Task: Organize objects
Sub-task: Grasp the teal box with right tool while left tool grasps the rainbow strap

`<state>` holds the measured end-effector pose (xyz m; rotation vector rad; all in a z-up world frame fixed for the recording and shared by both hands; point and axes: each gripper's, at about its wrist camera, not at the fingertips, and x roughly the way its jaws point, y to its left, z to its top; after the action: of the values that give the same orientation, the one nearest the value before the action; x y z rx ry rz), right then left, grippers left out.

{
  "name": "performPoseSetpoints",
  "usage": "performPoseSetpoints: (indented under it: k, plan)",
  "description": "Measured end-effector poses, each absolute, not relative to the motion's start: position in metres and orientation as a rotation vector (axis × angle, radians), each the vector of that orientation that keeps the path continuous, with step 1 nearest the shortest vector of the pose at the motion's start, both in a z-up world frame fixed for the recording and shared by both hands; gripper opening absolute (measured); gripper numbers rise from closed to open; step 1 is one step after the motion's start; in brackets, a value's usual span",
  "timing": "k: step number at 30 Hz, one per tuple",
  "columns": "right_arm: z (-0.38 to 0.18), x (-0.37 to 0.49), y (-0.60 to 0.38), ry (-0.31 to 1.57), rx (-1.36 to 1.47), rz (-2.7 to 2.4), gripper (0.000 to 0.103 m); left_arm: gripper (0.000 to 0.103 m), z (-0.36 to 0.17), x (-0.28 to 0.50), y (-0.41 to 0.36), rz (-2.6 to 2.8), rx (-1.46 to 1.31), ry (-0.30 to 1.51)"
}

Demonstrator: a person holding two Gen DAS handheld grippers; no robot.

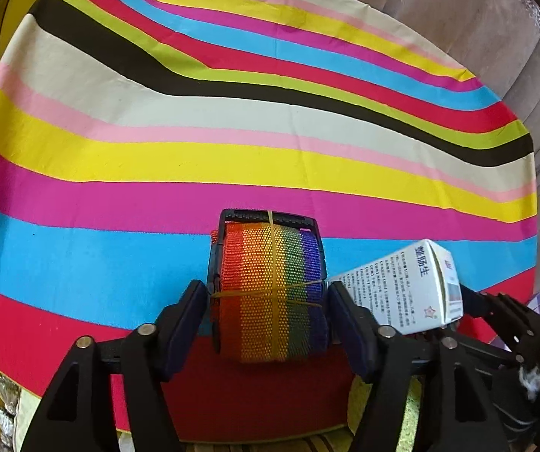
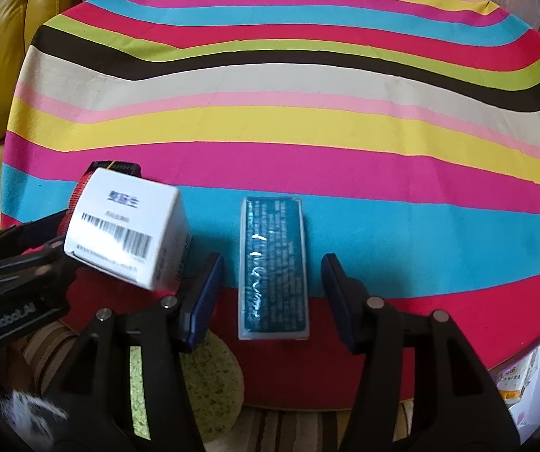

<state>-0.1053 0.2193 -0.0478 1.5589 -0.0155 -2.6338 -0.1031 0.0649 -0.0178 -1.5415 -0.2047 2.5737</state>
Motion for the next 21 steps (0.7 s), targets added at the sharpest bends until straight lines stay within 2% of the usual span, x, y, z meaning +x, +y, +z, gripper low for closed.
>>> performPoseSetpoints:
  k: [3,6,21]
  plan:
    - [-0.048,-0.105,0.219,0.001,1.554,-2.653,0.050,0.063,-0.017,-0.101,0.065,2.586,-1.527,-0.209]
    - [-0.048,-0.104,0.223,-0.017,1.547,-2.670,0.037,0.063,-0.017,-0.095,0.066,2.605,-1.507,-0.229]
    - [-0.035,-0.088,0.237,-0.070,1.458,-2.722,0.037,0.063,0.014,-0.060,0.037,2.808,-1.293,-0.429]
